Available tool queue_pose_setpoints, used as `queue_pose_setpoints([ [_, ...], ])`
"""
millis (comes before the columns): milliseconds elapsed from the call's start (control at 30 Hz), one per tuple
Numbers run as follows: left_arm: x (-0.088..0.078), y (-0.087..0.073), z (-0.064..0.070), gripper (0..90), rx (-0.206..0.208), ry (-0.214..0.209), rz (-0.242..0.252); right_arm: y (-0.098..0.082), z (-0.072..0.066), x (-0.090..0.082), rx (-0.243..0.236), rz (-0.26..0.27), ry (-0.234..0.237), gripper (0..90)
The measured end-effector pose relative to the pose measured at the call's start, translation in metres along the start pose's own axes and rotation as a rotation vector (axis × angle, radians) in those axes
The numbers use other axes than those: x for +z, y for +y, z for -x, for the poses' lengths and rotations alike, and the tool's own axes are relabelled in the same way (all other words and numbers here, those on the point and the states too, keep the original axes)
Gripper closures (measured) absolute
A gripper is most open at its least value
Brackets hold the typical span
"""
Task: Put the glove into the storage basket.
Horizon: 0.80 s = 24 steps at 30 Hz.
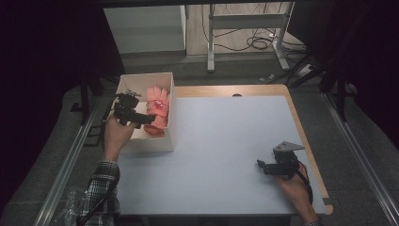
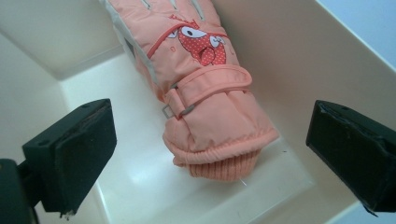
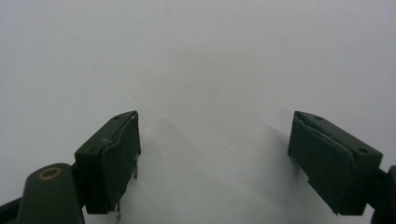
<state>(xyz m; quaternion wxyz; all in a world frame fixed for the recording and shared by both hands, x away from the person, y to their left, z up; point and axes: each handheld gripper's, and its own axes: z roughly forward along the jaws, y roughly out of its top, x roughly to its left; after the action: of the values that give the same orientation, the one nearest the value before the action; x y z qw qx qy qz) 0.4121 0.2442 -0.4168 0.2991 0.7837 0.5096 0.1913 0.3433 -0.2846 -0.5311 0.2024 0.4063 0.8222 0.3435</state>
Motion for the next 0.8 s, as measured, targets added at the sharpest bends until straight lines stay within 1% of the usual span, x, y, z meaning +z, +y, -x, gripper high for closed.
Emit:
queue_pose_setpoints([
  [367,-0.011,-0.009,0.007,2.2,0.020,-0.021,0.035,0.000,0.000,0.000,0.000,0.000,0.000,17.1],
  [600,-0.018,-0.017,0.016,2.3,0.032,-0.044,0.056,0.000,0.000,0.000,-0.001,0.000,0.000,17.1],
  [800,-0.024,-0.022,0.022,2.5,0.053,-0.066,0.068,0.000,0.000,0.000,-0.001,0.001,-0.001,17.1],
])
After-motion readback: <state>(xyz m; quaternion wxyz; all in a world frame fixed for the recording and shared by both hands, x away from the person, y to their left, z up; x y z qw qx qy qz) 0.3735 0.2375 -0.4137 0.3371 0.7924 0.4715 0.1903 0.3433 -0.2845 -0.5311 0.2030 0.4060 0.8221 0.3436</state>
